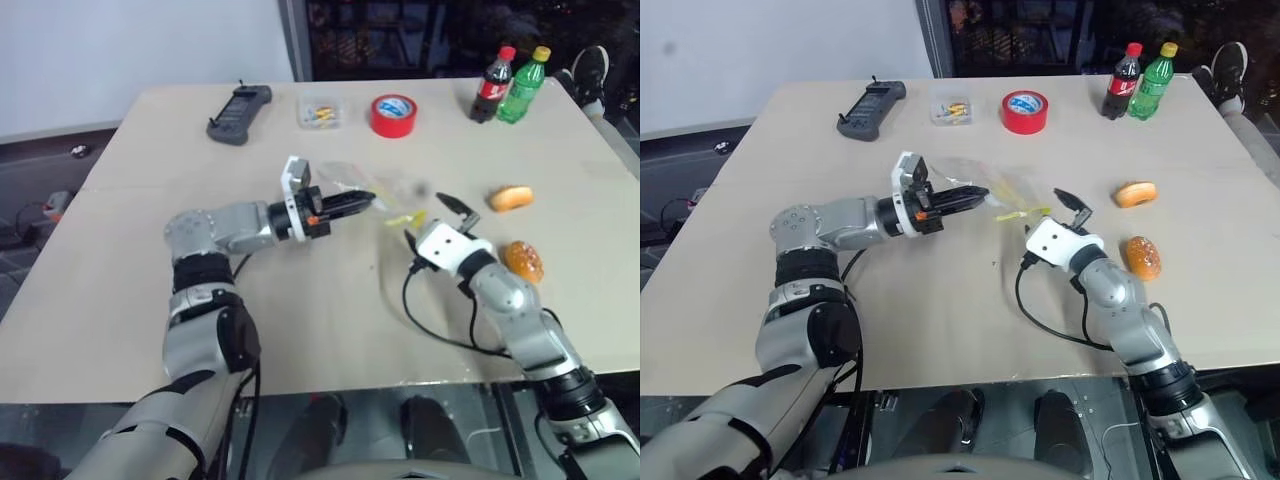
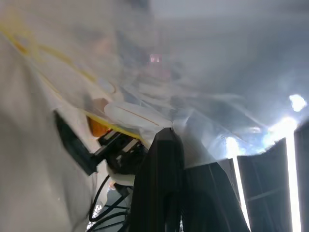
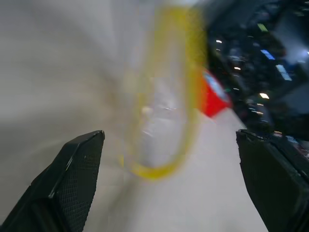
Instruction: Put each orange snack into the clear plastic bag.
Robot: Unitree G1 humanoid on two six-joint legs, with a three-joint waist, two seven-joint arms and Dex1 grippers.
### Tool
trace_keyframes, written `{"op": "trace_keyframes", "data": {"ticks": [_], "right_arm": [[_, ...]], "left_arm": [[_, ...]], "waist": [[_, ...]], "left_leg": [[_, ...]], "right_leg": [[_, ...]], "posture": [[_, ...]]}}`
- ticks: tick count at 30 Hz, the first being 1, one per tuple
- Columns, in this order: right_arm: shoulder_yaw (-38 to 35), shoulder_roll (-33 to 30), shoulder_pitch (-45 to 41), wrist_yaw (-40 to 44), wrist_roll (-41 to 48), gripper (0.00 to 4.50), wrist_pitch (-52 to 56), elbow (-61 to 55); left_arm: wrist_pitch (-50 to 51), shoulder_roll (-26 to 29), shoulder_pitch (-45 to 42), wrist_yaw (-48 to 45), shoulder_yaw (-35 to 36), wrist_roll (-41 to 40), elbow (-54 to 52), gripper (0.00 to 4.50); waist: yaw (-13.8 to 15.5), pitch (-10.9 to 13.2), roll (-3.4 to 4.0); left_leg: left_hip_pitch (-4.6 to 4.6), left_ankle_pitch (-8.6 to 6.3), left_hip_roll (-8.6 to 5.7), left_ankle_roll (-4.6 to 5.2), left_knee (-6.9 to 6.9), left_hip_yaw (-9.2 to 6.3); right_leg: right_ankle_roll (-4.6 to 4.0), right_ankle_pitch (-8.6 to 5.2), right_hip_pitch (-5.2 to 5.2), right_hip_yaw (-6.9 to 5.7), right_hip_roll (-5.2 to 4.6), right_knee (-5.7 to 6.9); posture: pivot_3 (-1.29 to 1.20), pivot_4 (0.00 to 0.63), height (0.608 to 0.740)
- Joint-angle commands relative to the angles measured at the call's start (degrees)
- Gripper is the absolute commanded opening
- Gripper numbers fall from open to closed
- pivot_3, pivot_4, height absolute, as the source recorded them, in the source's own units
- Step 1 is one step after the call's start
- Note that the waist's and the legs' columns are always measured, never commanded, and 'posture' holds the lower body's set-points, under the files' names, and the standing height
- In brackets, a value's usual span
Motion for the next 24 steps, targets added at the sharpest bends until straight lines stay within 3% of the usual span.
{"op": "trace_keyframes", "data": {"ticks": [1, 7, 9, 13, 17, 18, 21, 24], "right_arm": [[-1.6, 1.3, -2.5, 1.1, 3.0, 2.64, -3.0, 1.4], [-2.8, 2.8, -6.3, 1.8, 5.5, 0.14, -5.6, 6.3], [-3.3, 2.6, -7.7, 2.0, 5.7, 0.06, -6.3, 7.9], [-4.7, 1.2, -10.4, 2.8, 6.0, 0.06, -6.4, 10.1], [-4.7, -1.8, -15.9, 4.8, 3.7, 0.00, -3.3, 12.4], [-4.4, -2.4, -17.0, 5.3, 3.3, 0.00, -2.8, 13.0], [-2.8, -4.1, -21.4, 8.5, 1.7, 0.00, -0.8, 15.5], [-1.1, -4.4, -25.6, 10.4, -0.4, 0.00, 0.6, 18.7]], "left_arm": [[0.3, 0.0, 0.9, 5.2, 1.4, -6.9, -3.9, 0.00], [-4.4, 0.3, 5.6, 15.2, -1.8, -20.5, -9.7, 0.00], [-7.1, 1.5, 8.0, 17.7, -3.7, -23.9, -13.5, 0.00], [-10.8, 4.1, 11.2, 17.8, -7.6, -21.8, -21.1, 0.00], [-15.5, 12.3, 13.1, 5.9, -16.0, -3.6, -36.8, 1.09], [-18.1, 15.1, 13.9, 1.3, -19.7, 1.6, -41.5, 1.61], [-38.9, 29.2, 19.0, -15.3, -36.7, 28.7, -57.8, 2.93], [-52.0, 33.2, 23.2, -21.2, -40.9, 40.9, -64.6, 2.93]], "waist": [[0.0, 0.0, 0.00], [-0.1, 0.0, 0.00], [-0.1, 0.0, 0.00], [0.0, 0.0, 0.00], [-0.1, 0.0, 0.01], [-0.1, 0.0, 0.01], [-0.5, 0.0, 0.03], [-0.7, 0.0, 0.10]], "left_leg": [[0.00, 0.00, 0.00, 0.00, 0.00, 0.00], [0.02, 0.00, 0.03, 0.00, 0.00, 0.07], [0.02, 0.00, 0.03, 0.00, 0.00, 0.08], [0.02, 0.00, 0.03, 0.00, 0.01, 0.25], [0.02, 0.00, 0.02, 0.00, 0.01, 0.48], [0.00, 0.00, 0.02, 0.00, -0.01, 0.64], [0.09, -0.01, 0.12, -0.01, -0.12, 0.97], [0.32, 0.01, 0.24, 0.00, -0.71, 1.44]], "right_leg": [[0.00, 0.00, 0.00, 0.01, 0.00, 0.00], [-0.02, 0.01, -0.03, 0.09, 0.02, 0.06], [-0.02, 0.01, -0.04, 0.11, 0.02, 0.08], [-0.04, 0.02, -0.07, 0.28, 0.04, 0.17], [-0.05, 0.03, -0.20, 0.47, 0.06, 0.32], [-0.06, 0.03, -0.29, 0.60, 0.07, 0.39], [-0.09, 0.03, -0.30, 0.73, 0.14, 0.38], [-0.20, 0.11, -0.32, 1.07, 0.16, 0.06]], "posture": [[0.00, 0.150, 0.740], [0.00, 0.150, 0.740], [0.00, 0.150, 0.740], [0.00, 0.150, 0.740], [0.00, 0.150, 0.740], [0.00, 0.150, 0.740], [0.00, 0.150, 0.740], [0.00, 0.150, 0.740]]}}
